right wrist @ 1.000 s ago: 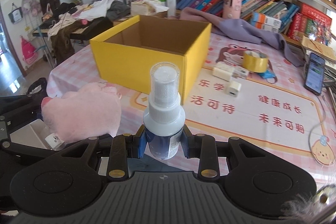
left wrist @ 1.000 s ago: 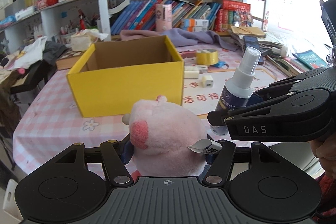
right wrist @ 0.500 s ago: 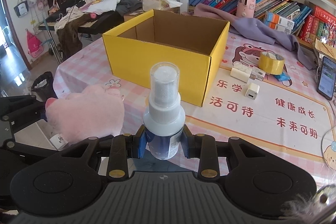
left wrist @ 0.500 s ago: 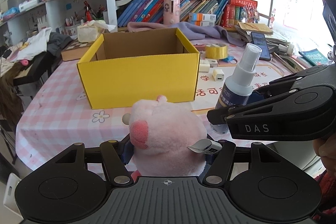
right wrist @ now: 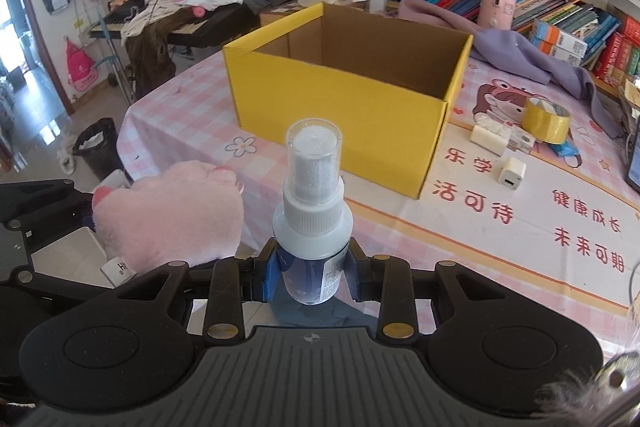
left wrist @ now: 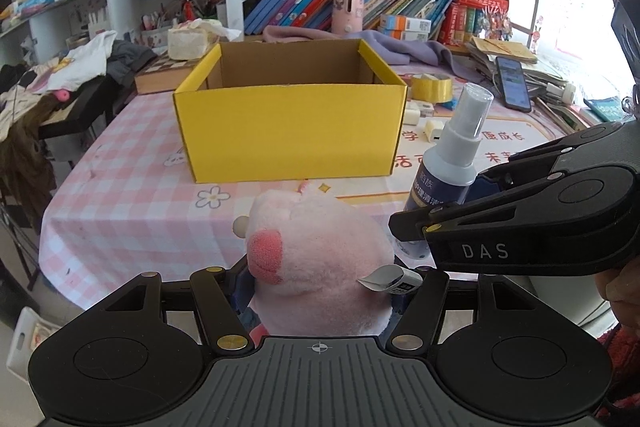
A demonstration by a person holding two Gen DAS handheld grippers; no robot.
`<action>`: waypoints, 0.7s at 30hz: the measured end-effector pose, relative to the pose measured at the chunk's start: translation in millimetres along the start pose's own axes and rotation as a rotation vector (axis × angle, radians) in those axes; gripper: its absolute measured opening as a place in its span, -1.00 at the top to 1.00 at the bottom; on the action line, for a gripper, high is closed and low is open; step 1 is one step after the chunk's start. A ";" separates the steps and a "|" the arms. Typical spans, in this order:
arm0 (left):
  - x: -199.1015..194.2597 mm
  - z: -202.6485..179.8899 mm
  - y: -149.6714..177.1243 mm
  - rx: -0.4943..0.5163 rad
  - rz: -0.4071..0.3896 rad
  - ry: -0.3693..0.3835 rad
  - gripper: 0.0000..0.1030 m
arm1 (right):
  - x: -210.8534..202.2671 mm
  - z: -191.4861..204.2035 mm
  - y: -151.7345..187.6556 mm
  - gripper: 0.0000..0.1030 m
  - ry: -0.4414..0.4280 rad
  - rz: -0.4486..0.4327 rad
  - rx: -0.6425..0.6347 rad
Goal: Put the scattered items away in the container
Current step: 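Lift and carry the pig and spray bottle toward the yellow box with both tools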
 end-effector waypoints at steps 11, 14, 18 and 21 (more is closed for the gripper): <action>-2.1 6.6 -1.8 -0.014 -0.001 -0.019 -0.21 | 2.3 5.2 -4.8 0.40 -0.018 -0.006 -0.010; -0.5 8.2 -4.2 -0.016 -0.003 -0.022 -0.21 | 3.6 4.7 -8.1 0.40 -0.020 -0.009 -0.012; 0.8 9.0 -10.3 -0.010 -0.014 -0.028 -0.21 | 5.4 2.8 -13.8 0.40 -0.023 -0.018 -0.016; 1.3 9.0 -18.3 0.002 -0.028 -0.038 -0.21 | 6.4 -0.4 -20.4 0.40 -0.025 -0.031 -0.016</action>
Point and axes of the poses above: each gripper's, at about its wrist camera, not at the fingertips, and x roughly the way its jaws point, z to its left, y to its underside, the point moved 9 cm from there along x, roughly the way its jaws point, and after that the axes turned 8 degrees about z, right-handed, at the moved point
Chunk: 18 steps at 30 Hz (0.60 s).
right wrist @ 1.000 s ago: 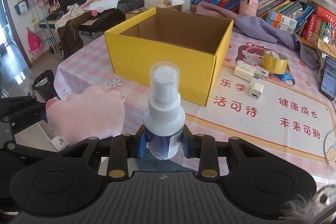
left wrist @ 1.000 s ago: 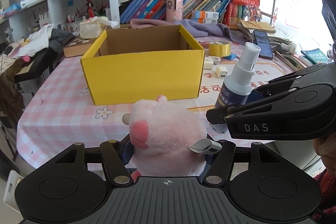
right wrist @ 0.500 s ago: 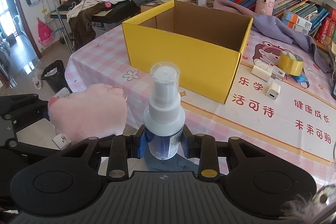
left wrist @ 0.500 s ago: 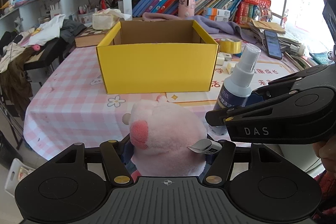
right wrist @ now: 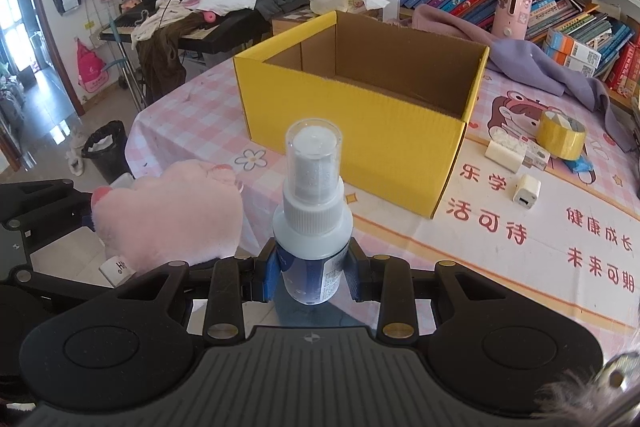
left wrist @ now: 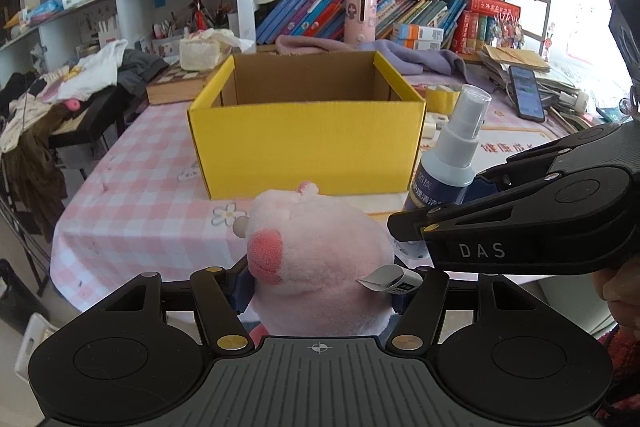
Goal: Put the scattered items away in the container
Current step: 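Lift and carry the pig and spray bottle toward the yellow box with both tools, then lower the pig into the box and open the left tool while the right tool releases the bottle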
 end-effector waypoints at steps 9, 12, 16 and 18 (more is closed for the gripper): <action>2.6 2.7 -37.9 0.025 -0.055 -0.009 -0.21 | -8.7 -9.4 -42.1 0.40 -0.004 -0.099 -0.038; 3.8 7.2 -57.1 0.029 -0.081 -0.018 -0.21 | -13.9 -17.7 -62.3 0.40 -0.004 -0.140 -0.047; 8.3 11.2 -84.4 0.040 -0.112 -0.026 -0.21 | -19.7 -32.2 -90.1 0.40 -0.005 -0.194 -0.054; 12.3 11.5 -98.3 0.055 -0.127 -0.036 -0.21 | -19.0 -40.4 -101.9 0.40 -0.007 -0.212 -0.052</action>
Point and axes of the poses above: each gripper's, at about its wrist camera, not at the fingertips, and x roughly the way its jaws point, z to its left, y to its underside, the point moved 9 cm from there along x, roughly the way its jaws point, and after that the axes turned 8 degrees about z, right-handed, at the moved point
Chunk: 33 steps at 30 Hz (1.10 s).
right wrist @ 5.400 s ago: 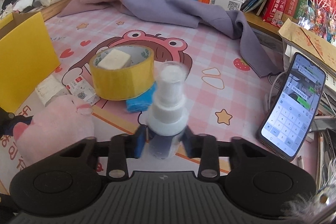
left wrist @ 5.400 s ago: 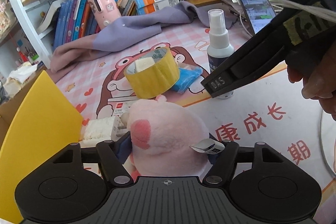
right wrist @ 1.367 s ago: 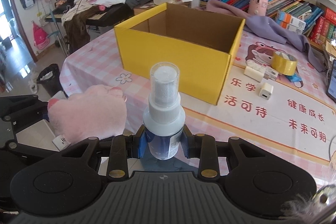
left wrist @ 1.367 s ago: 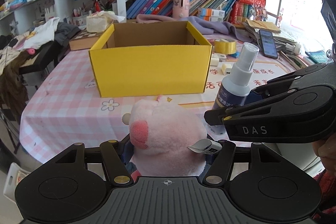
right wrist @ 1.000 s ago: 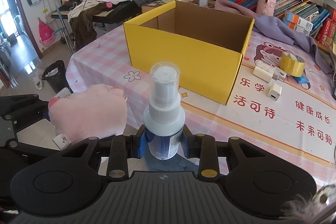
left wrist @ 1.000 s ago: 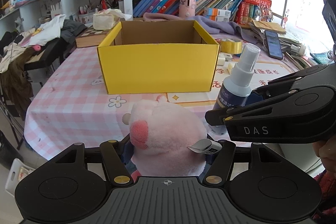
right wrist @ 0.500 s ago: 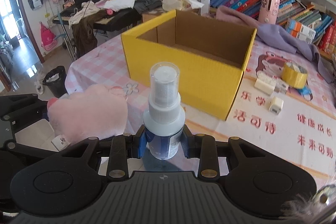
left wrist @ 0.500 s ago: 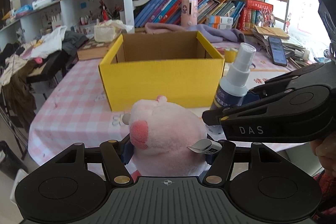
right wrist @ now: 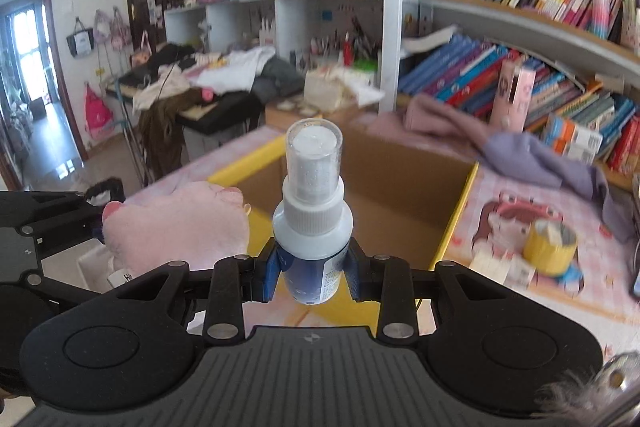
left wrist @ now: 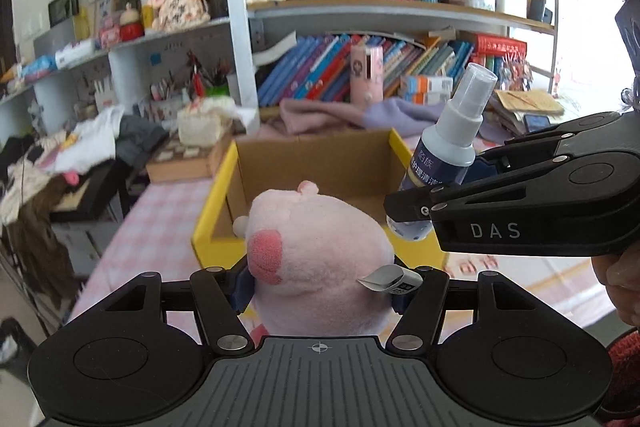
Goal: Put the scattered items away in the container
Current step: 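Lower the pig into the box and open the left tool while the right tool releases the bottle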
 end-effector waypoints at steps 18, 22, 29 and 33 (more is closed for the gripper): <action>106.3 15.3 -82.6 0.139 0.047 -0.079 -0.22 | 106.3 -80.7 -66.0 0.40 0.007 0.056 -0.113; 138.7 20.0 -90.0 0.192 0.103 -0.078 -0.22 | 140.4 -90.7 -67.4 0.40 -0.003 0.126 -0.169; 187.9 16.8 -86.3 0.294 0.204 -0.074 -0.23 | 192.8 -103.6 -60.5 0.40 -0.008 0.267 -0.259; 208.9 15.2 -79.0 0.327 0.269 -0.066 -0.24 | 213.1 -105.2 -52.1 0.40 -0.007 0.338 -0.289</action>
Point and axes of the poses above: each gripper's, at about its wrist camera, not at the fingertips, and x roughly the way its jaws point, z to its left, y to its underside, the point moved 9 cm from there along x, roughly the way its jaws point, and after that the axes turned 8 degrees about z, right-handed, at the moved point
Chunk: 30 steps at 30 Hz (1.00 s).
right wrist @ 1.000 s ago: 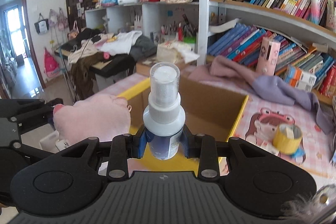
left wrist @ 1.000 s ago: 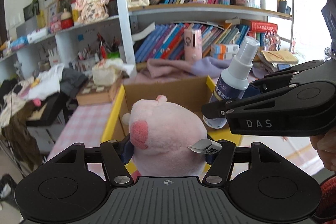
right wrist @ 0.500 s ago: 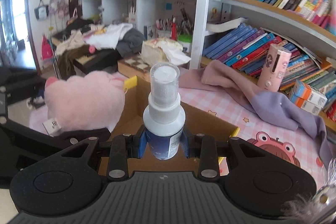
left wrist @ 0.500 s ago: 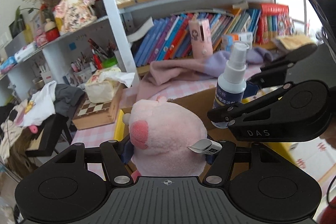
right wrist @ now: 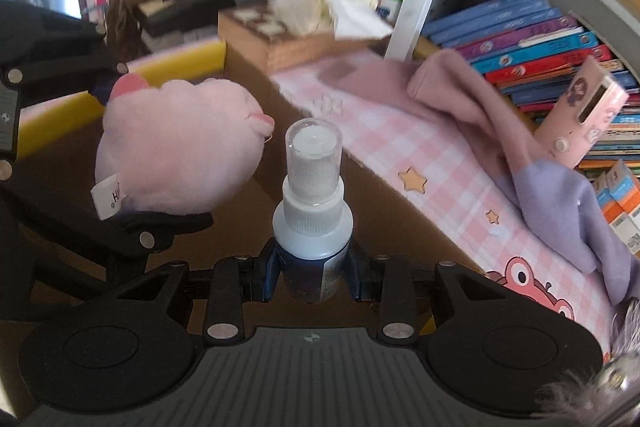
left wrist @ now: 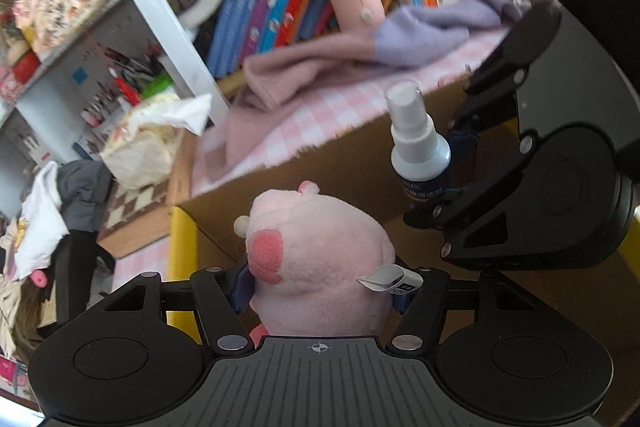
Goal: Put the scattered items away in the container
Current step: 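Lower the pig into the box and open the left tool while the right tool releases the bottle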
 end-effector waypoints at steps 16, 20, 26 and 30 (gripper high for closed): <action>11.4 -8.5 3.7 0.050 0.083 0.007 -0.55 | 10.3 3.2 0.4 0.14 -0.031 0.062 -0.019; 4.0 -3.6 3.6 0.015 0.055 -0.008 -0.67 | 0.9 -2.2 -4.8 0.07 -0.049 0.025 0.022; -16.6 -1.3 3.4 0.007 -0.006 -0.047 -0.76 | -30.2 -5.0 -16.0 0.01 -0.058 -0.068 0.059; -35.5 1.6 2.2 -0.011 -0.054 -0.068 -0.77 | -49.6 -0.4 -17.7 0.00 -0.054 -0.115 0.077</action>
Point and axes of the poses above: each gripper's, at about its wrist camera, not at the fingertips, and x roughly the way its jaws point, z to its left, y to its underside, the point moved 9 cm from there along x, roughly the way its jaws point, and after that the axes turned 8 degrees about z, right-handed, at the moved point
